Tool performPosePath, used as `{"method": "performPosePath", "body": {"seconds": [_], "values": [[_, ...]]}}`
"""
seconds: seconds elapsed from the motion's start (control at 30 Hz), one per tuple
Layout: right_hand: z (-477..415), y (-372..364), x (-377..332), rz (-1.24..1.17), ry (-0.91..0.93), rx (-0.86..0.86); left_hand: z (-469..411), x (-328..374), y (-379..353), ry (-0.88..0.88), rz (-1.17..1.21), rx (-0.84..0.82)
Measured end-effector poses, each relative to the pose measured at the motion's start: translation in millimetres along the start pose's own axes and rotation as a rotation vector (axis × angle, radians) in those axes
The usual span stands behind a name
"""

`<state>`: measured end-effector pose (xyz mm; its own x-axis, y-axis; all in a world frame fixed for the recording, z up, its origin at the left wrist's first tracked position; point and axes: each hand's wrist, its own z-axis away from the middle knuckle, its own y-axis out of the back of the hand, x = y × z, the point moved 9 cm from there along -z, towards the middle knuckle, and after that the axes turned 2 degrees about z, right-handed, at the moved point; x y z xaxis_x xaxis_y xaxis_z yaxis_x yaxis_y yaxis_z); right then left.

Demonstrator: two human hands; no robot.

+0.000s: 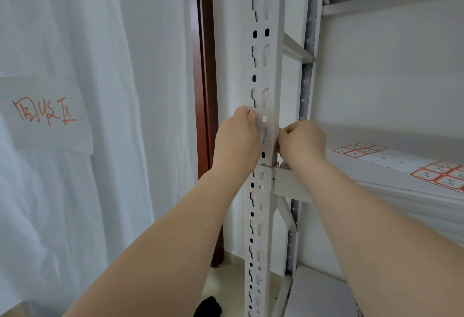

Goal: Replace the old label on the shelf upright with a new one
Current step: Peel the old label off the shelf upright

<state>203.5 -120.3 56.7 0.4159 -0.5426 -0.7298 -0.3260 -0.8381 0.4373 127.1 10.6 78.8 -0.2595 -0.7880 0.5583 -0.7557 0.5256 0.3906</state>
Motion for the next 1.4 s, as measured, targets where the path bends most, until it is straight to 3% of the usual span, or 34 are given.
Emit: {"method": "performPosePath", "body": {"seconds": [0.13, 0.4, 0.7, 1.07, 1.4], "values": [[3, 6, -2, -0.093, 0.006, 0.069, 1, 0, 1, -0.044, 0.085, -0.007], [15, 21, -3, -0.469, 0.028, 0.215, 0, -1, 2, -0.045, 0.028, 0.014], [26, 24, -14, -0.424, 0.173, 0.215, 3, 1, -1, 0.032, -0.079, 0.053], [21, 20, -7, -0.465, 0.107, 0.160, 1, 2, 1, 0.026, 0.025, 0.012], [18, 17, -5, -0.474, 0.121, 0.166, -2, 3, 1, 0.069, -0.153, 0.053]]}}
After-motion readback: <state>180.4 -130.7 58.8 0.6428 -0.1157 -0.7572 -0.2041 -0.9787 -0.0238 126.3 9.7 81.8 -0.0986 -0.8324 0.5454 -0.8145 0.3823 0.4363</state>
